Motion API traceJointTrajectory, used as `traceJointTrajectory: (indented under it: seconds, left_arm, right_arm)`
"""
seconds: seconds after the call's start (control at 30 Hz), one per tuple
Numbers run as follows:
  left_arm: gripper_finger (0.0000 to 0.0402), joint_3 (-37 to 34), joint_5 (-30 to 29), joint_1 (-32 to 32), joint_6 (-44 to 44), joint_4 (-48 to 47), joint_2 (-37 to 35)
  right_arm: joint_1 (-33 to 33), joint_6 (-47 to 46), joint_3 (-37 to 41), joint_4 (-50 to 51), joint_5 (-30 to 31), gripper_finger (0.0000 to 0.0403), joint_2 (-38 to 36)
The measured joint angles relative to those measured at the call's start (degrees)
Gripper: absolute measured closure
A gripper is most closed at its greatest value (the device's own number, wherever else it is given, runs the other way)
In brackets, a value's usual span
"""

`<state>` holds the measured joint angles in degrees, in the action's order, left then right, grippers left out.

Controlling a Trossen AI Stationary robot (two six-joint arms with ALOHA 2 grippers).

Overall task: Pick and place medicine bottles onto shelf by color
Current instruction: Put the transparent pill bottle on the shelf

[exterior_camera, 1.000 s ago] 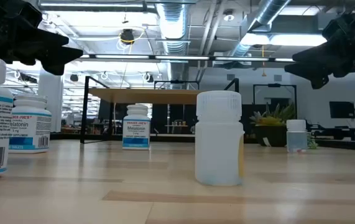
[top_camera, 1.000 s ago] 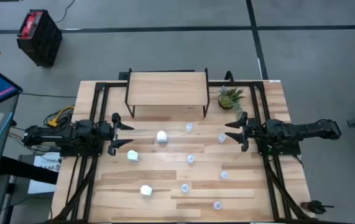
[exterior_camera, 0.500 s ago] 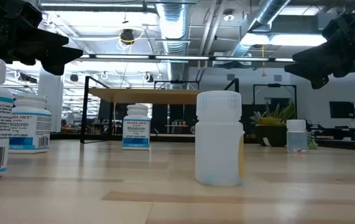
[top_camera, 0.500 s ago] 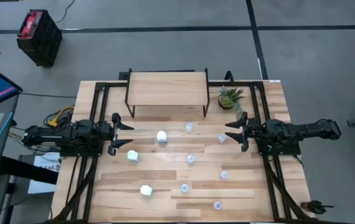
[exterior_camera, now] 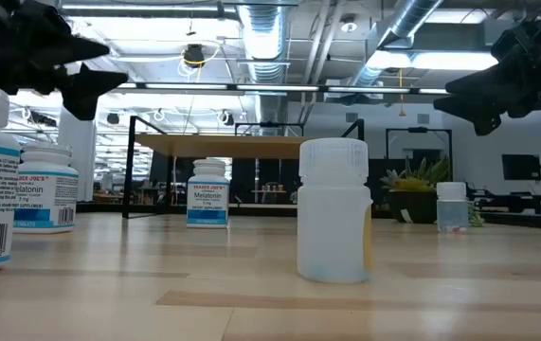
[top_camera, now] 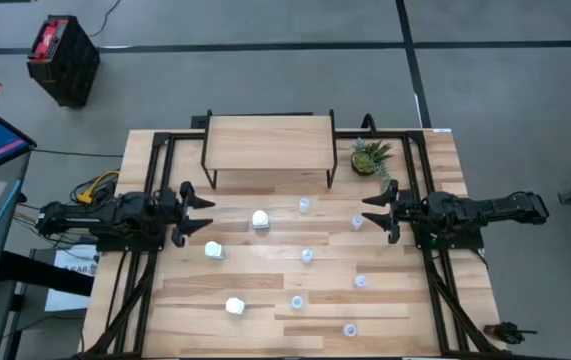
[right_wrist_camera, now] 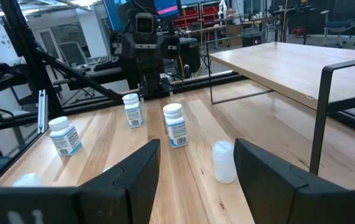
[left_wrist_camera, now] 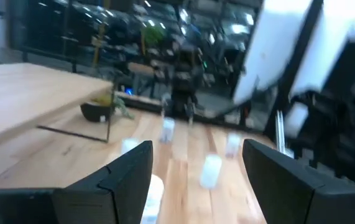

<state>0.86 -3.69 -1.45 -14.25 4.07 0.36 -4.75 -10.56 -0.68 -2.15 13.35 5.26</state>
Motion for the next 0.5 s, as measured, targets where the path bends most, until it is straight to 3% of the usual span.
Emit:
traceJointTrajectory:
  seconds: [0.23, 0.5]
  left_arm:
    - [0.0164, 0.0, -6.0, 0.0, -2.1, 2.0, 0.0]
    - [0.0164, 0.2, -0.9, 0.0, 6.4, 3.5, 0.0]
  right_arm:
    - [0.0, 0.0, 0.0, 0.0, 0.0, 0.0173, 0.0]
    - [0.0, 0.0, 0.0, 0.0, 0.0, 0.0173, 0.0]
